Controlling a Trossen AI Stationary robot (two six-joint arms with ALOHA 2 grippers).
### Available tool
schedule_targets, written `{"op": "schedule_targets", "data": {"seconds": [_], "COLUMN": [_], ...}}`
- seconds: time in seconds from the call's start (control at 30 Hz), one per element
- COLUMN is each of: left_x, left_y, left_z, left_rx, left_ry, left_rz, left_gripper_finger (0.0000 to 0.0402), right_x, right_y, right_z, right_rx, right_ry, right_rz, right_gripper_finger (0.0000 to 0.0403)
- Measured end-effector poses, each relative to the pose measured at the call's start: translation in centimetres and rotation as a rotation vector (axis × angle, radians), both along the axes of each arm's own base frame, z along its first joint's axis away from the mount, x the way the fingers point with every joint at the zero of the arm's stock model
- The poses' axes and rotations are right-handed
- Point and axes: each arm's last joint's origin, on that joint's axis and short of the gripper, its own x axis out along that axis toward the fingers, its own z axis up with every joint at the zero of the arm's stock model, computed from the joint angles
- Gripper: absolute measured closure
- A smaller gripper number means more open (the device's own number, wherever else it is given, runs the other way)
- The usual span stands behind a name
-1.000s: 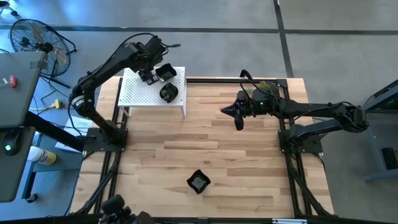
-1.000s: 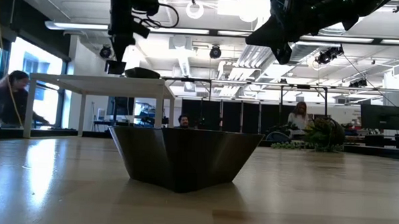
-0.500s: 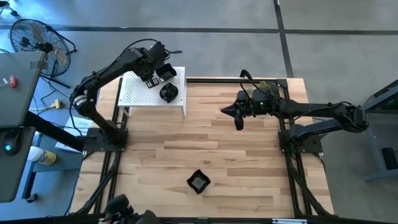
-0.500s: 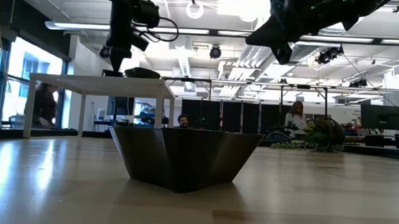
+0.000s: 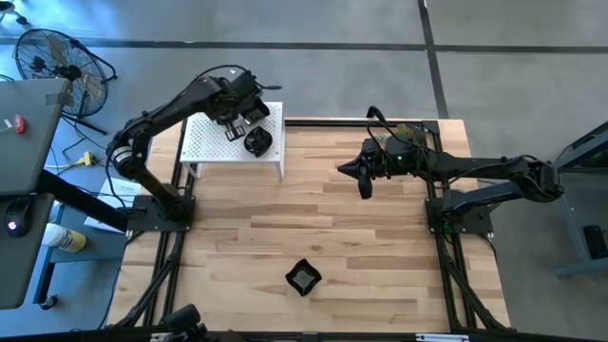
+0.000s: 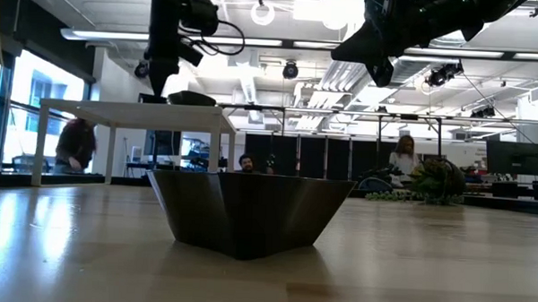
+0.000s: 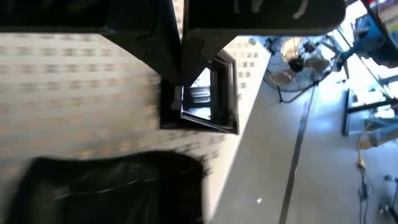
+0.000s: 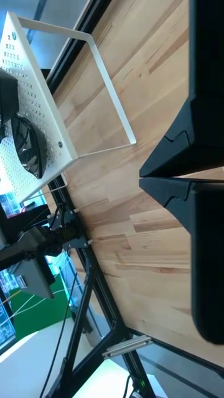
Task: Pick & Place Mini shaped plates
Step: Stack the black square plate on top of the other black square plates on the shelf, then stack the black distorted square plate on top of the other black distorted square plates on the shelf
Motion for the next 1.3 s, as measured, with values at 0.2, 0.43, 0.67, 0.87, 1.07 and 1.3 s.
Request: {"op": "schedule_targets", "data": {"seconds": [0.2, 0.43, 0.67, 0.87, 1.07, 1.3], "left_x": [0.32, 0.26, 0.30, 0.36, 0.30, 0.46], "left_y": [-0.34, -0.37, -0.30, -0.06, -0.07, -0.39], "left_z": [-0.01, -0.01, 0.02, 0.18, 0.19, 0.20], "left_rx": [-0.004, 0.002, 0.002, 0.062, 0.064, 0.076], "left_ry": [-0.005, 0.005, 0.032, 0.059, 0.073, 0.105], "left_rz": [-0.014, -0.008, -0.054, -0.043, -0.047, -0.060], "left_gripper_finger": [0.0401, 0.0401, 0.0400, 0.0377, 0.0328, 0.0289], "right_x": [0.00, 0.00, 0.00, 0.00, 0.00, 0.00], "right_y": [0.00, 0.01, 0.01, 0.01, 0.01, 0.02], "right_z": [0.00, 0.00, 0.00, 0.00, 0.00, 0.00], "right_rx": [0.000, 0.002, 0.002, 0.004, 0.004, 0.005], "right_ry": [0.000, 0.000, 0.000, -0.001, -0.001, -0.001], "right_rz": [0.000, 0.004, 0.005, 0.004, 0.004, 0.005], "right_gripper_finger": [0.0396, 0.0396, 0.0396, 0.0396, 0.0396, 0.0396]}}
